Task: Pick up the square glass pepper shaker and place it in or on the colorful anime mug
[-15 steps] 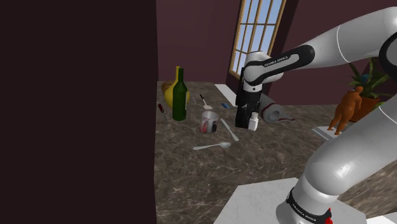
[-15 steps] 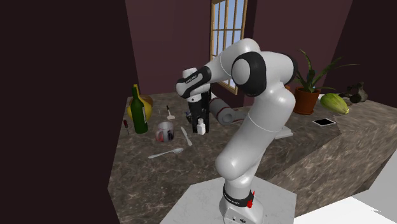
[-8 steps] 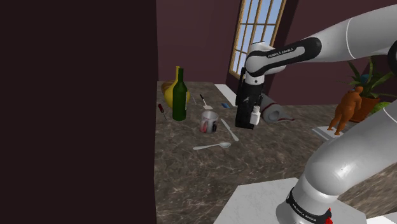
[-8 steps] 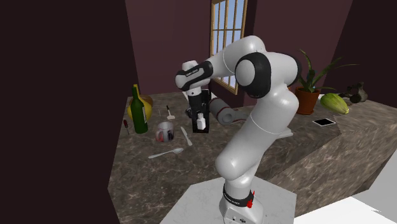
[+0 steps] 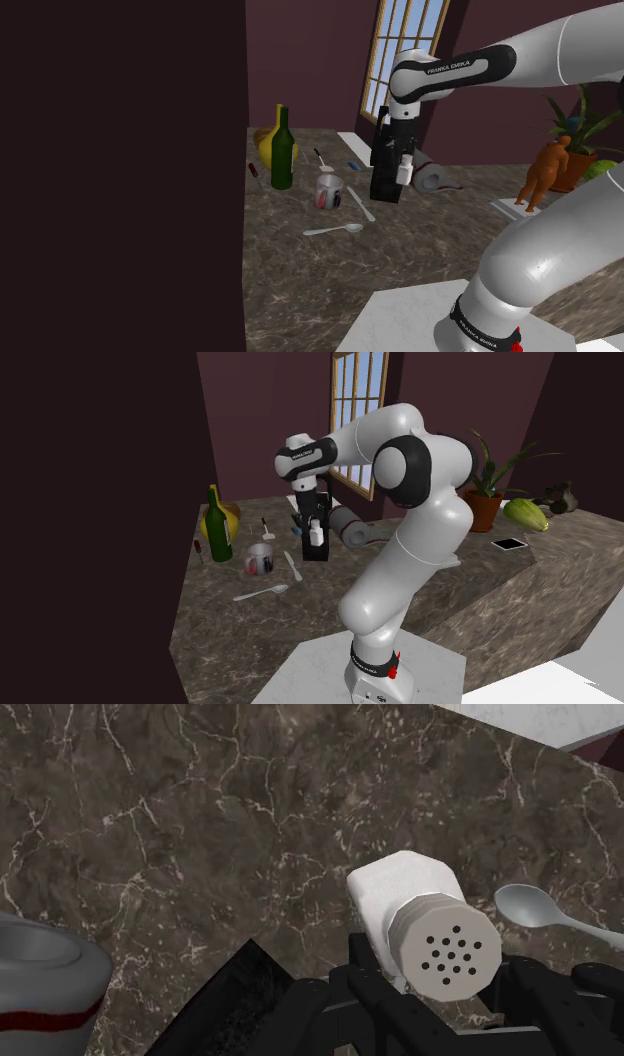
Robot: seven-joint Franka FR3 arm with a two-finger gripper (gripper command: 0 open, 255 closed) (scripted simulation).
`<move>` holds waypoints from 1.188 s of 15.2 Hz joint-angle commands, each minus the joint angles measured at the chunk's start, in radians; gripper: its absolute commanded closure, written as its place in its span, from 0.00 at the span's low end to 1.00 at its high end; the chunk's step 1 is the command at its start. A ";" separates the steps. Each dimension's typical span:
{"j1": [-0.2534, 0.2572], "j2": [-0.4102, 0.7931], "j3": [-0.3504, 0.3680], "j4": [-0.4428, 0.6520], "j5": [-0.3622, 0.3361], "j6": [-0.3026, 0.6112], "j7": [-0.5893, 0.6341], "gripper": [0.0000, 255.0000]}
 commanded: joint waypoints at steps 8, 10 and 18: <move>0.054 0.169 0.055 0.189 0.064 -0.030 0.075 1.00; 0.069 0.229 0.071 0.254 0.082 -0.036 0.099 1.00; 0.121 0.490 0.123 0.568 0.133 -0.096 0.186 1.00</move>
